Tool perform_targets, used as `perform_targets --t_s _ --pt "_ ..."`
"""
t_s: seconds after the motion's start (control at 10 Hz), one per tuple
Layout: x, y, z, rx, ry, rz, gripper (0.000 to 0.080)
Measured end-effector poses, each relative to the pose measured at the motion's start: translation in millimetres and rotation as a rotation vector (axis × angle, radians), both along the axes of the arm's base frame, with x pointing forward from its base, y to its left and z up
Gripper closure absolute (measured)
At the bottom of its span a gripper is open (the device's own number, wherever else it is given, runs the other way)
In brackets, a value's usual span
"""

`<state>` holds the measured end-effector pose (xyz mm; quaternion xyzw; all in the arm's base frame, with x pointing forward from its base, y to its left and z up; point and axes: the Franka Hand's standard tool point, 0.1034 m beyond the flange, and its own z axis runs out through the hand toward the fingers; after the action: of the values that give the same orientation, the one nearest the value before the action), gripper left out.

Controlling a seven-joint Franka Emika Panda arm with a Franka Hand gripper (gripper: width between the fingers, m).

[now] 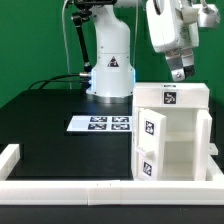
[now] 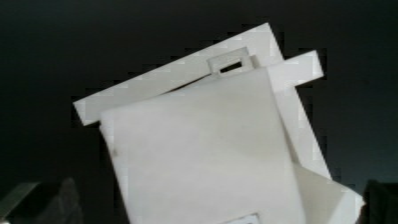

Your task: Assemble cabinet

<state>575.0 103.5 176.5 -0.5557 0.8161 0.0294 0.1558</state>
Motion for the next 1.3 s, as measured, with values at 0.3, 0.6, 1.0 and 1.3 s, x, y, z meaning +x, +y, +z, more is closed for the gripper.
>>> perform_targets --t_s 0.3,0.6,1.0,1.3 --pt "-0.9 -5.9 1.1 -0.090 -0.059 0.533 0.0002" --pt "9.4 -8.9 -2.2 -0.120 -0.112 1.000 0.0002" --pt "13.0 -11.5 1.0 -0.209 -0.216 1.388 0.0002" --pt "18.4 -17.7 7.2 -0.338 -0.318 1.910 0.0002"
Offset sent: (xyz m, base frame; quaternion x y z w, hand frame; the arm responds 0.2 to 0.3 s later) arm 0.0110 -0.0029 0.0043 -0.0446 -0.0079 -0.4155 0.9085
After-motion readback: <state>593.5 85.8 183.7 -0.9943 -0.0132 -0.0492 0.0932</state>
